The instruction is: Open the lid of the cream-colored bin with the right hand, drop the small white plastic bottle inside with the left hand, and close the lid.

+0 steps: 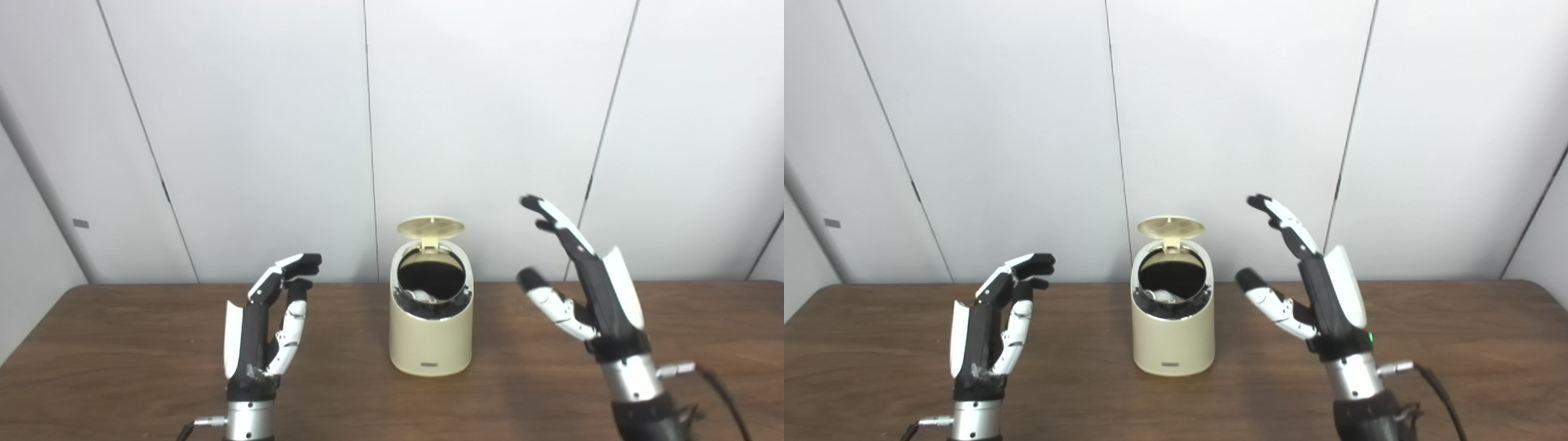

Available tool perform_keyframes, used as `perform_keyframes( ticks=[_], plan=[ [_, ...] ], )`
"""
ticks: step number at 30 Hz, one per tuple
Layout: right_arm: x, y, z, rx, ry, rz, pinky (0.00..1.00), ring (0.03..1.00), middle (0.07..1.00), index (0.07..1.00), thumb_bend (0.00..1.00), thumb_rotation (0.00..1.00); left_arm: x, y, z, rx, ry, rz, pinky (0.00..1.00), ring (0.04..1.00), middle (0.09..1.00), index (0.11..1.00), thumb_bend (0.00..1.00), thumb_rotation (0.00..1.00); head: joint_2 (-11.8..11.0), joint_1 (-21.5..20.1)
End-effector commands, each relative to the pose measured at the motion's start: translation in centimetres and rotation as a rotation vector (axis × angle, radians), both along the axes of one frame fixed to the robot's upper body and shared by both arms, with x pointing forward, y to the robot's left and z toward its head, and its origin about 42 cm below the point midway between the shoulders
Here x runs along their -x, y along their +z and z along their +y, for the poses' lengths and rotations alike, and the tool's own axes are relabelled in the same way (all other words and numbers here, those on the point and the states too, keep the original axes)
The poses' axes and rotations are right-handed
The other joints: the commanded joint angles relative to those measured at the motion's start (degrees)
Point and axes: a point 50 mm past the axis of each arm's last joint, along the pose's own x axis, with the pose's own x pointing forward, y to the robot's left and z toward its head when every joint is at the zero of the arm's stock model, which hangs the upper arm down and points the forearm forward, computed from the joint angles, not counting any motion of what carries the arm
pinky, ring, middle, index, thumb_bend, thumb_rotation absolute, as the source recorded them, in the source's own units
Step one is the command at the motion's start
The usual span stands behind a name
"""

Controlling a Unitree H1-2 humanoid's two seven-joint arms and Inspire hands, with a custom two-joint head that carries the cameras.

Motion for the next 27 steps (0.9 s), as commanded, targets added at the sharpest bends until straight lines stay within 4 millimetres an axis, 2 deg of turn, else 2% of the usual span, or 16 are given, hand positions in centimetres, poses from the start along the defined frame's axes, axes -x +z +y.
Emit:
perform_keyframes(
  ticks=[1,4,5,9,15,21,27],
  plan=[
    [-0.4,4.0,0.6,0.096,-0.023,-0.067,0.87,0.953,0.919,0.89,0.89,0.95,-0.3,0.9,-0.2,0.002,-0.01,-0.041,0.6,0.686,0.717,0.703,0.19,0.74,-0.04,-0.08],
    [-0.7,6.0,1.0,0.203,-0.046,-0.065,0.86,0.931,0.856,0.827,0.92,0.95,-0.2,0.6,-0.2,-0.013,-0.001,-0.041,0.6,0.691,0.721,0.706,0.19,0.73,0.01,-0.18],
    [-0.8,6.9,1.3,0.251,-0.045,-0.061,0.87,0.915,0.82,0.789,0.96,0.92,-0.2,0.5,-0.3,-0.027,0.009,-0.047,0.59,0.68,0.71,0.699,0.21,0.72,0.04,-0.23],
    [-1.4,9.4,2.4,0.365,-0.021,-0.031,0.94,0.934,0.804,0.783,1.0,0.95,-0.1,0.3,-0.4,-0.053,0.034,-0.062,0.56,0.659,0.689,0.685,0.22,0.74,0.15,-0.28],
    [-2.8,12.2,4.0,0.479,0.016,0.009,0.98,0.932,0.804,0.788,1.0,0.89,0.2,0.1,-0.8,-0.045,0.021,-0.057,0.56,0.665,0.693,0.685,0.22,0.74,0.36,-0.42],
    [-4.2,13.8,5.4,0.581,0.028,0.025,0.95,0.93,0.818,0.805,1.0,0.93,0.3,-0.1,-1.0,-0.04,0.02,-0.049,0.58,0.679,0.704,0.687,0.23,0.74,0.71,-0.47],
    [-5.5,14.3,6.1,0.635,0.028,0.048,0.92,0.922,0.832,0.818,1.0,0.93,0.4,-0.2,-1.2,-0.032,0.022,-0.049,0.58,0.687,0.707,0.688,0.23,0.73,0.78,-0.53]
  ],
)
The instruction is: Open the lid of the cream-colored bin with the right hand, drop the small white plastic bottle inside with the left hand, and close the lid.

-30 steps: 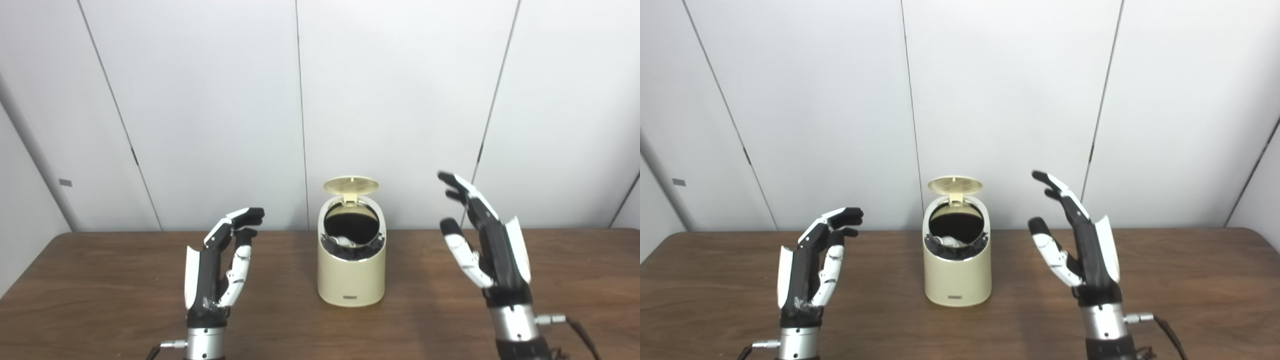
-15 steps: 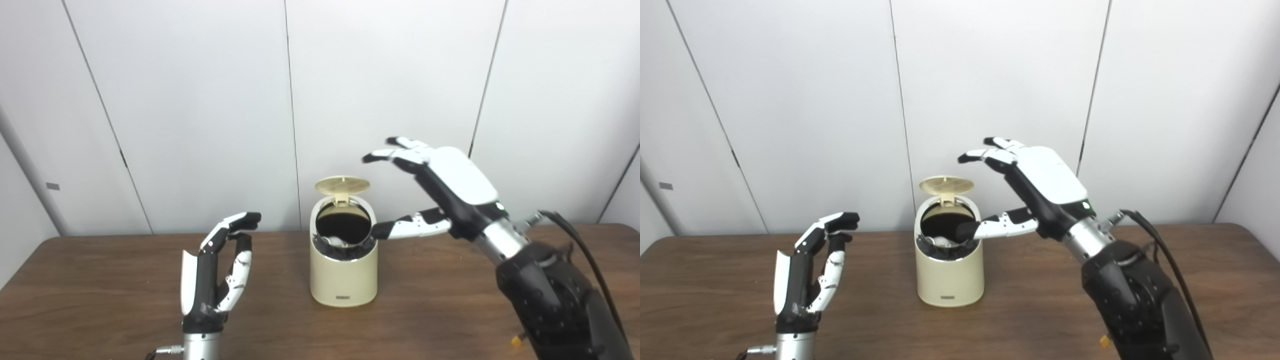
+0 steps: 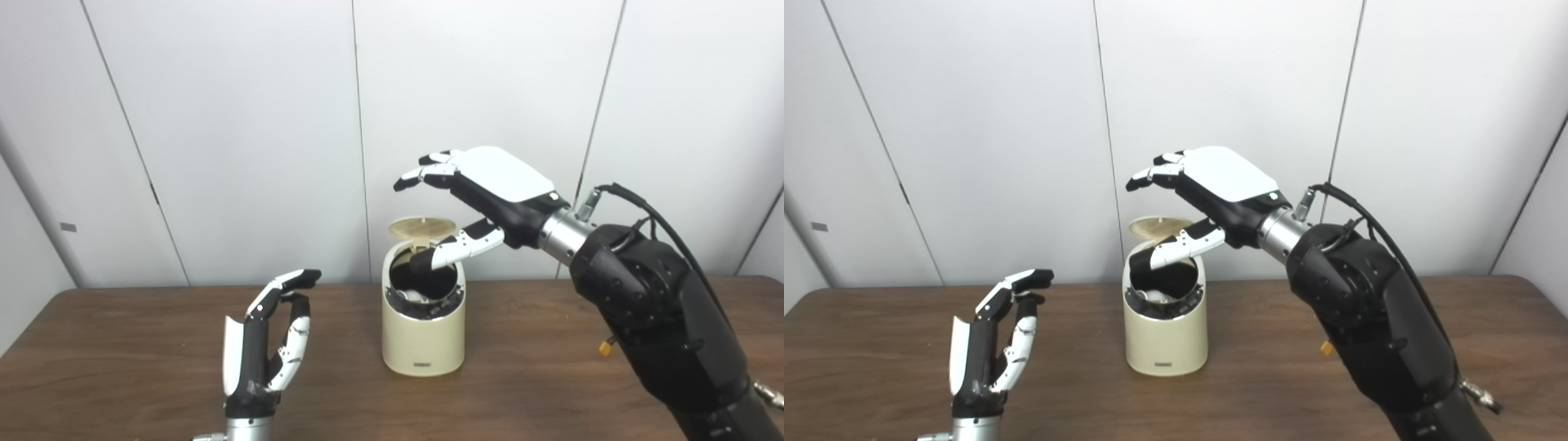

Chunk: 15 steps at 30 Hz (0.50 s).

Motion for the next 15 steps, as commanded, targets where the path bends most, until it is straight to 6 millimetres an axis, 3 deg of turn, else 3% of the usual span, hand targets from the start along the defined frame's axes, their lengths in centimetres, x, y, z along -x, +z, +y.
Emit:
perform_keyframes(
  ticks=[1,6,15],
  plan=[
    [-0.1,2.9,0.1,0.03,-0.012,-0.09,0.93,0.921,0.832,0.818,1.0,0.92,-0.5,1.3,-0.2,0.009,-0.005,-0.058,0.59,0.689,0.708,0.689,0.23,0.73,-0.03,-0.06],
    [-1.5,2.3,0.8,0.087,-0.04,-0.07,0.96,0.925,0.831,0.818,1.0,0.89,-0.5,1.4,-0.3,-0.016,0.006,-0.082,0.59,0.687,0.708,0.694,0.21,0.73,0.03,0.1],
    [-3.4,1.7,1.6,0.131,-0.055,-0.053,0.97,0.926,0.844,0.811,1.0,0.92,-0.3,1.5,-0.4,-0.005,0.007,-0.088,0.57,0.68,0.704,0.687,0.22,0.73,0.15,0.02]
  ],
)
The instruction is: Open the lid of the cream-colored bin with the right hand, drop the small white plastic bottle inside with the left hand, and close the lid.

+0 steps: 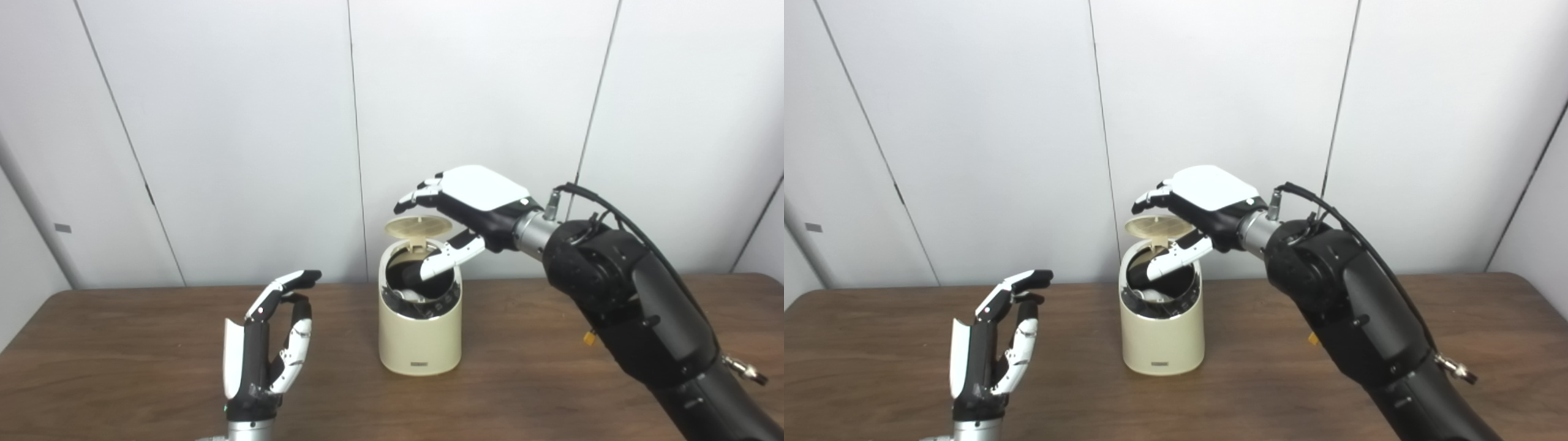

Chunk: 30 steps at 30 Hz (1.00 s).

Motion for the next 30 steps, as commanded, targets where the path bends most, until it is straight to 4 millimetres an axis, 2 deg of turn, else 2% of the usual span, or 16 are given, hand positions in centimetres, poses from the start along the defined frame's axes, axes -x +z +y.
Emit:
perform_keyframes(
  ticks=[1,9,17,30],
  plan=[
    [0.0,3.9,0.3,-0.02,0.014,-0.121,0.97,0.927,0.845,0.811,1.0,0.93,-0.5,1.6,0.0,0.003,-0.005,-0.07,0.58,0.679,0.702,0.685,0.22,0.72,-0.01,-0.05],
    [-0.2,3.3,0.1,-0.018,-0.006,-0.093,0.97,0.928,0.824,0.791,1.0,0.93,-0.4,1.7,-0.1,0.001,0.002,-0.08,0.56,0.669,0.694,0.682,0.21,0.71,0.23,0.03],
    [0.6,3.1,-0.4,-0.031,-0.002,-0.129,0.92,0.878,0.75,0.727,1.0,0.92,-0.4,1.7,-0.1,0.011,0.003,-0.08,0.56,0.664,0.689,0.674,0.21,0.71,0.57,0.08],
    [2.0,2.6,-0.5,-0.013,-0.013,-0.065,0.92,0.859,0.751,0.716,1.0,0.95,-0.1,2.0,-0.1,0.011,-0.011,-0.082,0.57,0.67,0.696,0.683,0.23,0.73,1.63,0.2]
  ],
)
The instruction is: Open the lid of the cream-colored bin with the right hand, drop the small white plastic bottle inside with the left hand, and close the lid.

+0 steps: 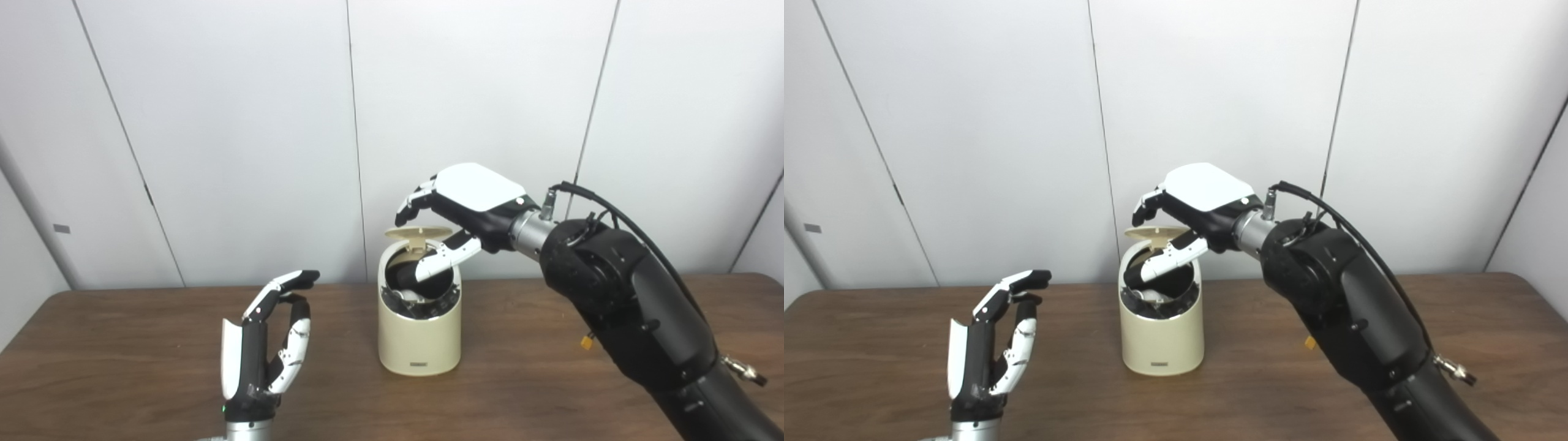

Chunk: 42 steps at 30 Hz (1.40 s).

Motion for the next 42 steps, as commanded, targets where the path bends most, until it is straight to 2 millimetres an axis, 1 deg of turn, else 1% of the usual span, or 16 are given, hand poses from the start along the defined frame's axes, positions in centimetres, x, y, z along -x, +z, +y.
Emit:
perform_keyframes(
  ticks=[1,5,11,14,16,19,23,28,32,37,42],
  plan=[
    [0.4,1.8,-0.6,-0.022,-0.007,-0.042,0.93,0.856,0.751,0.718,1.0,0.96,-0.2,1.7,-0.1,0.014,-0.015,-0.068,0.57,0.669,0.694,0.68,0.23,0.73,0.32,0.05],
    [0.5,1.3,-0.6,-0.032,-0.017,-0.014,0.95,0.875,0.77,0.729,1.0,0.97,-0.2,1.7,-0.1,0.011,-0.012,-0.071,0.56,0.662,0.688,0.674,0.23,0.72,0.52,0.03],
    [0.7,0.7,-0.8,-0.038,-0.03,0.01,0.93,0.878,0.784,0.73,1.0,0.96,-0.1,1.9,-0.2,0.004,-0.016,-0.077,0.56,0.661,0.687,0.675,0.21,0.73,0.94,0.18],
    [1.1,0.5,-1.0,-0.047,-0.028,0.016,0.94,0.876,0.784,0.733,1.0,0.94,0.1,1.9,-0.2,0.002,-0.019,-0.079,0.55,0.658,0.687,0.677,0.23,0.75,1.41,0.12],
    [1.3,0.2,-1.1,-0.054,-0.024,0.017,0.93,0.874,0.774,0.728,1.0,0.92,0.3,2.0,-0.2,0.007,-0.024,-0.079,0.55,0.658,0.686,0.677,0.23,0.75,1.58,0.14],
    [1.6,-0.3,-1.2,-0.057,-0.023,0.024,0.9,0.862,0.761,0.718,1.0,0.92,0.5,2.2,-0.2,0.012,-0.03,-0.078,0.56,0.659,0.688,0.678,0.25,0.74,2.14,0.15],
    [1.9,-1.1,-1.4,-0.068,-0.023,0.04,0.91,0.855,0.749,0.715,1.0,0.91,0.7,2.4,-0.2,0.009,-0.024,-0.086,0.56,0.66,0.687,0.674,0.25,0.71,2.78,0.29],
    [2.0,-1.9,-1.7,-0.069,-0.033,0.056,0.91,0.846,0.745,0.715,1.0,0.92,0.6,2.5,-0.2,0.003,-0.025,-0.087,0.55,0.649,0.678,0.669,0.21,0.71,3.26,0.22],
    [2.1,-2.3,-1.8,-0.068,-0.036,0.059,0.91,0.84,0.742,0.715,1.0,0.93,0.5,2.5,-0.3,0.014,-0.036,-0.076,0.55,0.655,0.684,0.672,0.23,0.71,3.53,0.21],
    [2.3,-2.7,-2.1,-0.08,-0.029,0.06,0.91,0.837,0.739,0.714,1.0,0.94,0.6,2.7,-0.3,0.004,-0.03,-0.086,0.57,0.663,0.688,0.678,0.23,0.71,3.91,0.29],
    [2.7,-3.4,-2.1,-0.085,-0.029,0.067,0.87,0.828,0.738,0.711,1.0,0.93,0.8,2.9,-0.2,0.002,-0.029,-0.092,0.56,0.66,0.686,0.679,0.22,0.73,4.46,0.38]
  ],
)
